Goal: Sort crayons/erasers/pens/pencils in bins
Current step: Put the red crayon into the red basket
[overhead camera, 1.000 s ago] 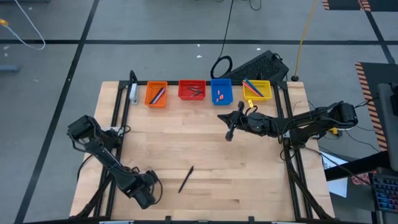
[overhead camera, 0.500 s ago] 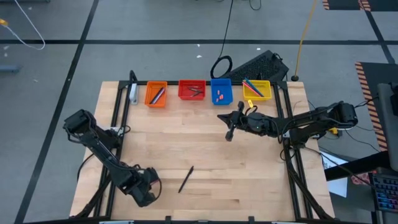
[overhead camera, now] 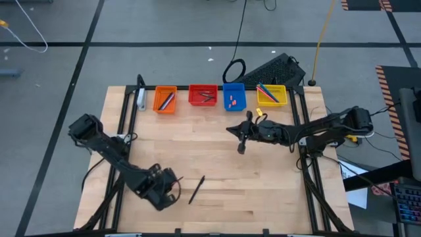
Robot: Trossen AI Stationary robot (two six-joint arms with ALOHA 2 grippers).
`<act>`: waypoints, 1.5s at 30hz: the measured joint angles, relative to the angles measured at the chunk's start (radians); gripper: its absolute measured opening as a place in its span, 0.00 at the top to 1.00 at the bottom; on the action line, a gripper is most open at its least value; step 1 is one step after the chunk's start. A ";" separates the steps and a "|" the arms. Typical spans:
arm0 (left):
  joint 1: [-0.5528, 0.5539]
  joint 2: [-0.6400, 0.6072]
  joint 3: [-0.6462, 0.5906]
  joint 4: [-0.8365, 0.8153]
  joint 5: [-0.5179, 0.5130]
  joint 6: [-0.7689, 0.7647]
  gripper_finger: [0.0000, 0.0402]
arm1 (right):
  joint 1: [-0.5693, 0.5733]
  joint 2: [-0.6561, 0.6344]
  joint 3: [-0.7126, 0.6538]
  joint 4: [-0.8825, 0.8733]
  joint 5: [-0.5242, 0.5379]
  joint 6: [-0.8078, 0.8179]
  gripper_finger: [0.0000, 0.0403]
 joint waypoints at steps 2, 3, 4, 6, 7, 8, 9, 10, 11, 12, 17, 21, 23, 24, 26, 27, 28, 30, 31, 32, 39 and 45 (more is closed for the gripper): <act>0.043 0.000 -0.017 0.044 -0.035 0.076 0.95 | 0.000 0.039 0.000 0.050 -0.052 0.030 1.00; 0.065 0.000 -0.023 0.066 -0.051 0.118 0.95 | 0.000 0.061 0.000 0.075 -0.082 0.043 1.00; 0.089 0.000 -0.028 0.090 -0.069 0.164 0.95 | 0.001 0.086 0.000 0.104 -0.115 0.059 1.00; 0.138 0.000 -0.033 0.131 -0.102 0.264 0.95 | 0.011 0.131 0.000 0.140 -0.160 0.079 1.00; 0.164 0.000 -0.034 0.145 -0.125 0.315 0.95 | 0.019 0.154 0.000 0.167 -0.162 0.081 1.00; 0.189 0.000 -0.034 0.163 -0.145 0.368 0.95 | 0.028 0.173 0.000 0.187 -0.161 0.079 1.00; 0.215 0.000 -0.034 0.187 -0.158 0.421 0.95 | 0.036 0.188 0.000 0.200 -0.161 0.075 1.00; 0.242 0.000 -0.034 0.207 -0.165 0.476 0.95 | 0.043 0.200 0.000 0.213 -0.161 0.069 1.00; 0.268 0.000 -0.034 0.221 -0.175 0.522 0.95 | 0.049 0.209 0.000 0.225 -0.161 0.067 1.00; 0.294 0.000 -0.034 0.234 -0.180 0.566 0.95 | 0.054 0.213 0.000 0.234 -0.162 0.067 1.00; 0.452 0.000 -0.034 0.344 -0.180 0.789 0.95 | 0.067 0.213 0.000 0.238 -0.160 0.054 1.00; 0.594 0.000 -0.034 0.422 -0.180 0.945 0.95 | 0.067 0.213 0.000 0.237 -0.159 0.050 1.00; 0.669 -0.002 -0.034 0.455 -0.180 1.008 0.95 | 0.067 0.213 0.000 0.231 -0.159 0.045 1.00; 0.704 -0.006 -0.034 0.469 -0.180 1.035 0.95 | 0.067 0.213 0.000 0.229 -0.158 0.045 1.00; 0.779 -0.010 -0.034 0.508 -0.179 1.083 0.95 | 0.067 0.213 -0.003 0.228 -0.158 0.044 1.00; 0.815 -0.010 -0.034 0.526 -0.179 1.105 0.95 | 0.067 0.213 -0.007 0.232 -0.158 0.044 1.00; 0.853 -0.010 -0.034 0.536 -0.178 1.128 0.95 | 0.067 0.213 -0.013 0.237 -0.158 0.041 1.00; 0.932 -0.010 -0.034 0.564 -0.176 1.178 0.95 | 0.066 0.213 -0.022 0.243 -0.158 0.041 1.00; 0.971 -0.010 -0.034 0.577 -0.169 1.206 0.95 | 0.065 0.213 -0.026 0.246 -0.158 0.041 1.00; 1.013 -0.010 -0.034 0.588 -0.151 1.231 0.95 | 0.063 0.213 -0.027 0.247 -0.157 0.041 1.00; 1.246 0.044 0.021 0.626 0.007 1.354 0.97 | 0.038 0.213 -0.027 0.254 -0.157 0.040 1.00; 1.297 0.185 0.226 0.461 0.064 1.454 0.96 | 0.022 0.213 -0.027 0.252 -0.155 0.037 1.00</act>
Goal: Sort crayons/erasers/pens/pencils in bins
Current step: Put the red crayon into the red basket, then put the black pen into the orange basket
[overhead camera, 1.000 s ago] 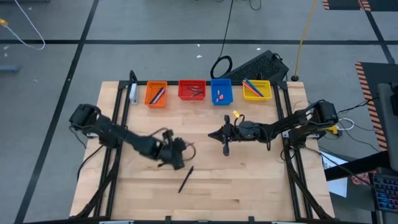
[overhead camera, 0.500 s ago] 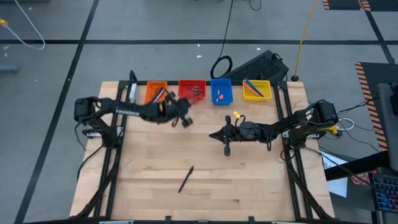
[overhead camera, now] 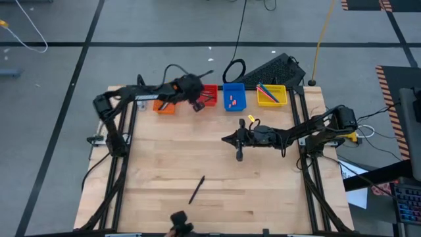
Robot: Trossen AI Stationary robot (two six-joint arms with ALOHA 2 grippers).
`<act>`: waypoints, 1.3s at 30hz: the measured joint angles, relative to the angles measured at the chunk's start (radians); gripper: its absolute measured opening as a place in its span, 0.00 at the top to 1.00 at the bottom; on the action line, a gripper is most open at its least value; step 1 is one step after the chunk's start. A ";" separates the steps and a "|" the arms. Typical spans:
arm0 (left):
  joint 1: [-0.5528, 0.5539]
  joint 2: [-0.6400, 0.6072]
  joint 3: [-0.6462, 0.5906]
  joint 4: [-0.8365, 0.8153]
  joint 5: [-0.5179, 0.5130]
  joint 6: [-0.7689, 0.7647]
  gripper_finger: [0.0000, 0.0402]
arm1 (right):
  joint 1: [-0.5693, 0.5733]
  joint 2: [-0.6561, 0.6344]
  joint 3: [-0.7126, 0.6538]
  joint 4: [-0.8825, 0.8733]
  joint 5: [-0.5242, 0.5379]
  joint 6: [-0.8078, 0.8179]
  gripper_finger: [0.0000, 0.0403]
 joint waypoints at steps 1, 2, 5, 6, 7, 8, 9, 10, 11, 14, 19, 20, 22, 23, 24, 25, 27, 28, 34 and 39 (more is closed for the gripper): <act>0.008 0.029 0.040 -0.019 0.005 0.015 0.96 | 0.000 0.000 0.000 0.000 -0.001 -0.002 1.00; 0.019 0.061 0.080 -0.030 0.023 0.023 0.96 | -0.001 0.000 0.000 0.000 -0.001 -0.004 1.00; 0.048 0.137 0.168 -0.123 0.072 0.039 0.97 | 0.000 -0.001 0.000 -0.005 -0.002 -0.002 1.00; 0.054 0.159 0.192 -0.136 0.081 0.047 0.97 | -0.001 -0.001 0.000 -0.007 -0.002 -0.002 1.00; 0.059 0.178 0.210 -0.162 0.083 0.053 0.97 | 0.000 -0.001 0.000 -0.008 -0.002 -0.003 1.00; 0.062 0.195 0.226 -0.187 0.084 0.060 0.97 | -0.001 -0.001 0.000 -0.008 -0.002 -0.003 1.00; 0.066 0.211 0.240 -0.194 0.090 0.064 0.96 | -0.001 -0.001 0.000 -0.007 -0.002 -0.004 1.00; 0.067 0.225 0.249 -0.202 0.100 0.068 0.96 | -0.001 -0.001 0.000 -0.007 -0.002 -0.004 1.00; 0.069 0.235 0.255 -0.217 0.105 0.074 0.96 | -0.001 -0.001 0.000 -0.007 -0.002 -0.004 1.00; 0.072 0.244 0.262 -0.222 0.128 0.089 0.95 | -0.001 -0.001 0.000 -0.007 -0.002 -0.008 1.00; 0.072 0.245 0.262 -0.224 0.137 0.101 0.95 | -0.001 -0.001 0.000 -0.008 -0.002 -0.015 1.00; 0.072 0.245 0.262 -0.225 0.143 0.101 0.94 | -0.001 -0.001 0.000 -0.007 -0.002 -0.015 1.00; 0.072 0.245 0.262 -0.229 0.162 0.103 0.91 | -0.001 -0.001 0.000 -0.007 -0.002 -0.015 1.00; 0.072 0.245 0.262 -0.232 0.166 0.104 0.89 | -0.001 -0.001 0.000 -0.007 -0.002 -0.015 1.00; 0.072 0.245 0.262 -0.234 0.167 0.103 0.87 | -0.001 -0.001 0.000 -0.007 -0.002 -0.015 1.00; 0.072 0.245 0.262 -0.233 0.168 0.103 0.84 | -0.001 -0.001 0.000 -0.007 -0.002 -0.015 1.00; 0.072 0.245 0.262 -0.233 0.166 0.098 0.79 | -0.001 -0.001 0.000 -0.007 -0.002 -0.015 1.00; 0.072 0.245 0.262 -0.234 0.164 0.098 0.77 | -0.001 -0.001 0.000 -0.008 -0.002 -0.015 1.00; 0.057 0.214 0.262 -0.251 0.078 0.108 0.77 | -0.003 -0.001 0.000 -0.008 -0.002 -0.042 1.00; 0.008 0.092 0.267 -0.298 0.049 0.067 0.86 | -0.015 -0.001 -0.015 0.006 -0.001 -0.081 1.00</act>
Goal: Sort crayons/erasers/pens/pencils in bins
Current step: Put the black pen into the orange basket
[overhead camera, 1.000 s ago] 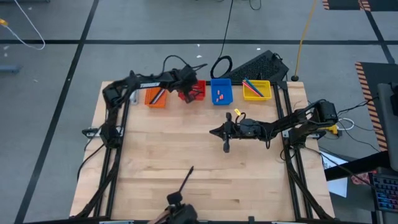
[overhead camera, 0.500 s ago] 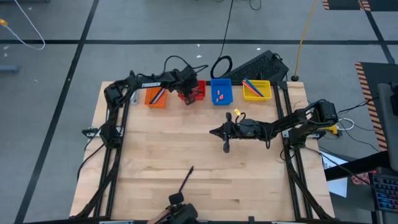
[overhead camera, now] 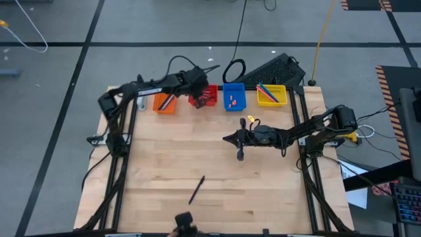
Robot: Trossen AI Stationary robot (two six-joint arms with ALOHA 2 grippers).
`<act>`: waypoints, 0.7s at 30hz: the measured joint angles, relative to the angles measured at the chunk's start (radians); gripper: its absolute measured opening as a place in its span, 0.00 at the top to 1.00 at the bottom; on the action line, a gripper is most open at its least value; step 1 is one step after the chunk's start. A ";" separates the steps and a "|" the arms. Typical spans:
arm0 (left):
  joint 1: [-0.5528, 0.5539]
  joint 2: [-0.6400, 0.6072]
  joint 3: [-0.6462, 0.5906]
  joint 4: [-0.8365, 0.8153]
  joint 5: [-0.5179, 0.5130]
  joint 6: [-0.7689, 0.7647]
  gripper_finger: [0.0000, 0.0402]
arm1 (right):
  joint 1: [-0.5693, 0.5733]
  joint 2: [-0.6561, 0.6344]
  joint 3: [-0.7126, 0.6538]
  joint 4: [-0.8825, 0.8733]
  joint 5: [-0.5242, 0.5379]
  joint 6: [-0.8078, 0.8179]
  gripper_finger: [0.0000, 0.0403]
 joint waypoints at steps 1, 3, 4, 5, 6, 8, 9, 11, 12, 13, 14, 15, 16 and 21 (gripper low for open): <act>-0.015 -0.028 -0.004 -0.012 0.003 -0.014 0.89 | -0.003 0.000 -0.013 0.007 -0.001 -0.006 1.00; -0.057 -0.083 -0.019 -0.032 0.003 -0.025 0.95 | -0.011 0.000 -0.055 0.050 -0.001 -0.013 1.00; -0.079 -0.114 -0.033 -0.032 0.007 -0.033 0.97 | -0.016 0.000 -0.083 0.092 -0.002 -0.017 1.00; -0.105 -0.144 -0.052 -0.037 0.015 -0.052 0.98 | -0.020 0.000 -0.113 0.144 -0.005 -0.018 1.00; -0.131 -0.174 -0.072 -0.043 0.026 -0.075 0.99 | -0.026 0.000 -0.145 0.205 -0.017 -0.019 1.00; -0.190 -0.224 -0.119 -0.036 0.035 -0.131 0.98 | -0.039 0.000 -0.208 0.325 -0.057 -0.019 1.00; -0.218 -0.250 -0.148 -0.037 0.035 -0.162 0.98 | -0.047 0.000 -0.236 0.379 -0.072 -0.016 1.00; -0.286 -0.286 -0.200 -0.041 0.031 -0.231 0.99 | -0.062 0.000 -0.280 0.460 -0.083 -0.002 1.00; -0.320 -0.305 -0.226 -0.028 0.029 -0.270 0.99 | -0.070 0.000 -0.297 0.484 -0.083 0.003 1.00; -0.356 -0.320 -0.251 -0.028 0.028 -0.311 0.99 | -0.076 0.000 -0.306 0.496 -0.083 0.004 1.00; -0.391 -0.325 -0.276 -0.026 0.026 -0.351 0.99 | -0.079 0.000 -0.313 0.502 -0.081 0.005 1.00; -0.426 -0.325 -0.294 -0.007 0.016 -0.389 0.99 | -0.082 0.000 -0.316 0.503 -0.082 0.005 1.00; -0.460 -0.321 -0.309 0.007 0.003 -0.426 0.98 | -0.082 0.000 -0.316 0.503 -0.083 0.005 1.00; -0.590 -0.294 -0.345 0.050 -0.055 -0.552 0.99 | -0.082 0.000 -0.316 0.492 -0.084 -0.001 1.00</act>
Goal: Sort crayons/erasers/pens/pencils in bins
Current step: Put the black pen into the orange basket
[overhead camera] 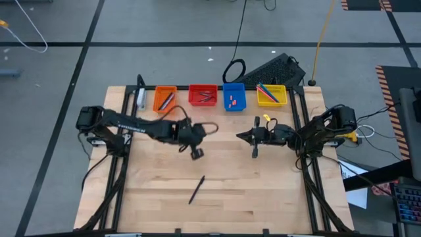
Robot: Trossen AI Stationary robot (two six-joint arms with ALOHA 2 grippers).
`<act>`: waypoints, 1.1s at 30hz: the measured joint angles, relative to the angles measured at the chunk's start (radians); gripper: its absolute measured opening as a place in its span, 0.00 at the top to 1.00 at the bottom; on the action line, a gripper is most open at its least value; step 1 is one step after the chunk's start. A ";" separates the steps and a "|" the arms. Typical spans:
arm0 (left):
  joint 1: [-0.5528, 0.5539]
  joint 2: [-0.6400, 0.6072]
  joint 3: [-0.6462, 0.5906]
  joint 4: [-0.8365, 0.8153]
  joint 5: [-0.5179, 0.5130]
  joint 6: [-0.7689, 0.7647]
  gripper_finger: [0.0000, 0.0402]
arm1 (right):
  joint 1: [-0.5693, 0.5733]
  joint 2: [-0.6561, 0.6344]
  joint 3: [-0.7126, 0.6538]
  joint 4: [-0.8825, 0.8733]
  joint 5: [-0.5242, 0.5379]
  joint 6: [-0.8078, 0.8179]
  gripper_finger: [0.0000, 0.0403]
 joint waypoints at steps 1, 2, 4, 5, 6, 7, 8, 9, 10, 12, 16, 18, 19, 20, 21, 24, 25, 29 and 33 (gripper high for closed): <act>-0.018 0.002 -0.006 -0.019 -0.009 -0.024 0.99 | 0.000 0.000 0.000 0.000 0.000 -0.007 1.00; -0.036 0.002 -0.010 -0.030 -0.020 -0.048 0.99 | 0.000 0.000 0.000 -0.003 0.000 -0.012 1.00; -0.068 0.001 -0.004 -0.005 -0.027 -0.096 0.99 | 0.000 0.000 0.000 -0.003 0.000 -0.017 1.00; -0.083 -0.004 -0.004 -0.010 -0.027 -0.127 0.99 | 0.000 0.000 0.000 0.003 -0.001 -0.017 1.00; -0.100 -0.010 -0.004 -0.027 -0.027 -0.163 0.99 | 0.000 0.000 0.000 0.005 -0.003 -0.011 1.00; -0.118 -0.011 -0.002 -0.039 -0.028 -0.197 0.99 | 0.000 0.000 0.001 0.004 -0.014 -0.003 1.00; -0.137 -0.011 0.003 -0.045 -0.027 -0.233 0.99 | 0.000 0.000 0.000 0.003 -0.025 0.007 1.00; -0.157 -0.011 0.008 -0.058 -0.027 -0.267 0.99 | 0.000 0.000 0.000 0.004 -0.026 0.012 1.00; -0.177 -0.011 0.012 -0.084 -0.027 -0.306 0.99 | 0.002 0.000 0.001 0.002 -0.025 0.017 1.00; -0.218 -0.012 0.018 -0.115 -0.030 -0.390 0.99 | 0.012 0.000 0.000 -0.012 -0.023 0.033 1.00; -0.305 -0.012 0.048 -0.179 -0.088 -0.554 0.99 | 0.060 0.000 0.000 -0.020 -0.012 0.031 1.00; -0.343 0.008 0.080 -0.220 -0.111 -0.621 1.00 | 0.095 0.000 0.000 -0.019 0.021 0.012 1.00; -0.359 0.025 0.101 -0.243 -0.118 -0.649 1.00 | 0.113 0.000 0.000 -0.019 0.034 0.004 1.00; -0.376 0.045 0.122 -0.274 -0.122 -0.674 1.00 | 0.129 0.000 0.000 -0.017 0.033 -0.002 1.00; -0.390 0.072 0.151 -0.311 -0.124 -0.694 1.00 | 0.143 0.000 0.000 -0.011 0.033 -0.005 1.00; -0.425 0.168 0.268 -0.354 -0.119 -0.743 1.00 | 0.177 0.000 0.000 -0.007 0.033 -0.001 1.00; -0.435 0.202 0.308 -0.381 -0.109 -0.756 1.00 | 0.187 0.000 0.000 -0.001 0.035 0.001 1.00; -0.474 0.339 0.486 -0.449 -0.074 -0.831 1.00 | 0.229 0.000 0.000 0.009 0.034 0.002 1.00; -0.505 0.440 0.637 -0.548 -0.051 -0.960 1.00 | 0.259 0.000 0.000 0.017 0.034 0.000 1.00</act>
